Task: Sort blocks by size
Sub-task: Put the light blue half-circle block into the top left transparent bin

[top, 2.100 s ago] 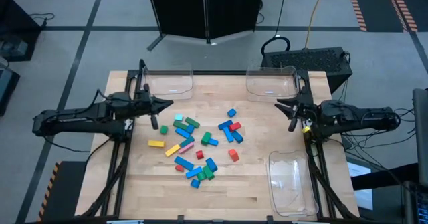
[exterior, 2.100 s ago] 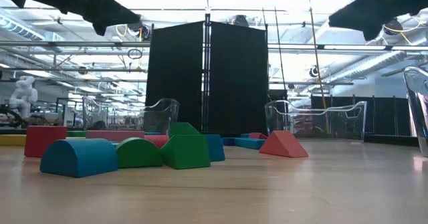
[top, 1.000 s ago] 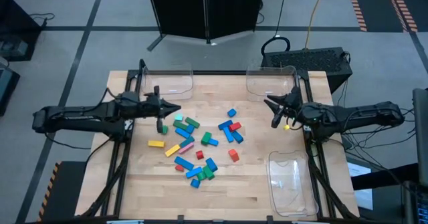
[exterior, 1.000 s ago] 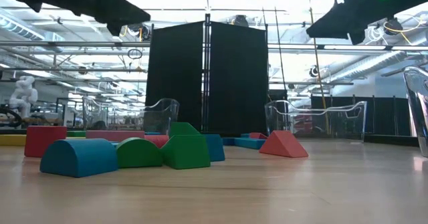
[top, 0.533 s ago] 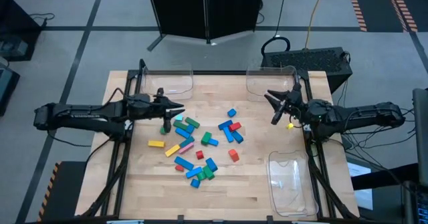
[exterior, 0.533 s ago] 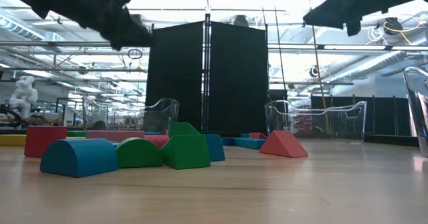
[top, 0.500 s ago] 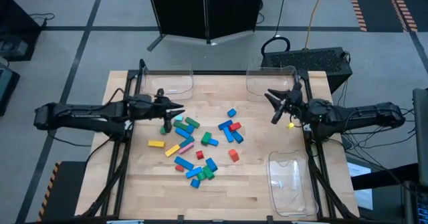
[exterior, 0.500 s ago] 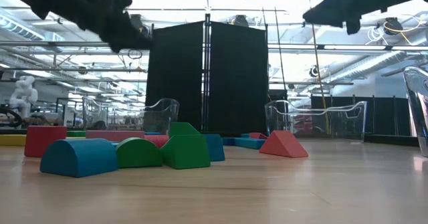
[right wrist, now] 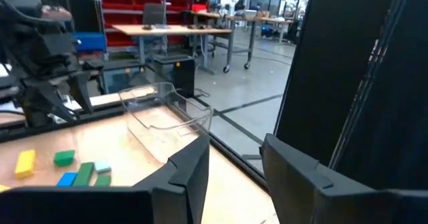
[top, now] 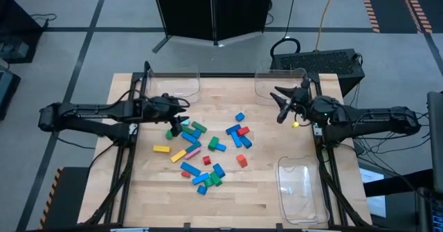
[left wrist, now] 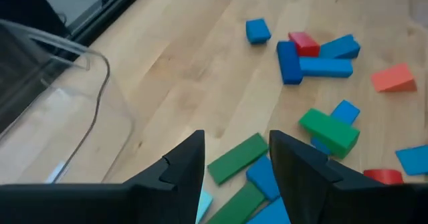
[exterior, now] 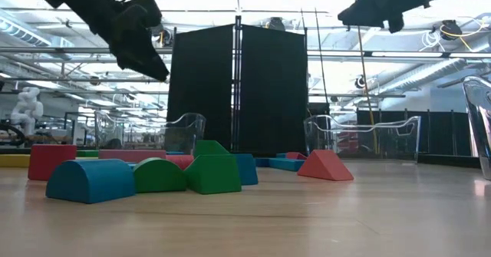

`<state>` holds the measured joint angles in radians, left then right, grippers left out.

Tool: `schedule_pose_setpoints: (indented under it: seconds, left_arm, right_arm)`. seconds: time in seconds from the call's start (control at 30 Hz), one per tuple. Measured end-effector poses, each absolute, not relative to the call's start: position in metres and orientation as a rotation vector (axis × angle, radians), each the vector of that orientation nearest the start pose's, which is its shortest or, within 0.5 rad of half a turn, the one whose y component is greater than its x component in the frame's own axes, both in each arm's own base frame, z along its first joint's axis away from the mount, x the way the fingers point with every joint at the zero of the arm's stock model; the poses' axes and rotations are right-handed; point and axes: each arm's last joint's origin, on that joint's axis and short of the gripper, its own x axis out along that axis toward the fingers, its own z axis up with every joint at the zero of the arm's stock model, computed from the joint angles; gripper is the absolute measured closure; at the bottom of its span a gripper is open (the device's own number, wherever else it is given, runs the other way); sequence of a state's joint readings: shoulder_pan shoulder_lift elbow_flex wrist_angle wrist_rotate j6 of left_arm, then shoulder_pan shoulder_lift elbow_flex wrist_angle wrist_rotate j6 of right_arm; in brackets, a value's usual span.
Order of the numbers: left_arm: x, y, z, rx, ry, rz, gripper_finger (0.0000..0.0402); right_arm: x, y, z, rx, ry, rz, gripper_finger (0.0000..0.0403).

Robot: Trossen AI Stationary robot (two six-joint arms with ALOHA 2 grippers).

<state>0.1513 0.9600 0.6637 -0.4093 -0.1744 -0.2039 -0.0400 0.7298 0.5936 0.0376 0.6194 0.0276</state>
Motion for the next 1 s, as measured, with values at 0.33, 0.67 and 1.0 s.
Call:
schedule_pose_setpoints:
  seconds: [0.33, 0.67, 1.0]
  left_arm:
    - [0.189, 0.034, 0.237, -0.24, 0.81, 0.434, 0.023]
    - [0.198, 0.035, 0.211, -0.312, 0.991, 0.481, 0.023]
    - [0.207, 0.044, 0.191, -0.25, 1.112, 0.474, 0.023]
  right_arm:
    - [0.184, -0.027, 0.297, -0.037, 0.168, -0.646, 0.024]
    - [0.191, -0.024, 0.282, -0.023, 0.29, -0.502, 0.0236]
    - [0.207, -0.021, 0.26, 0.024, 0.425, -0.381, 0.0236]
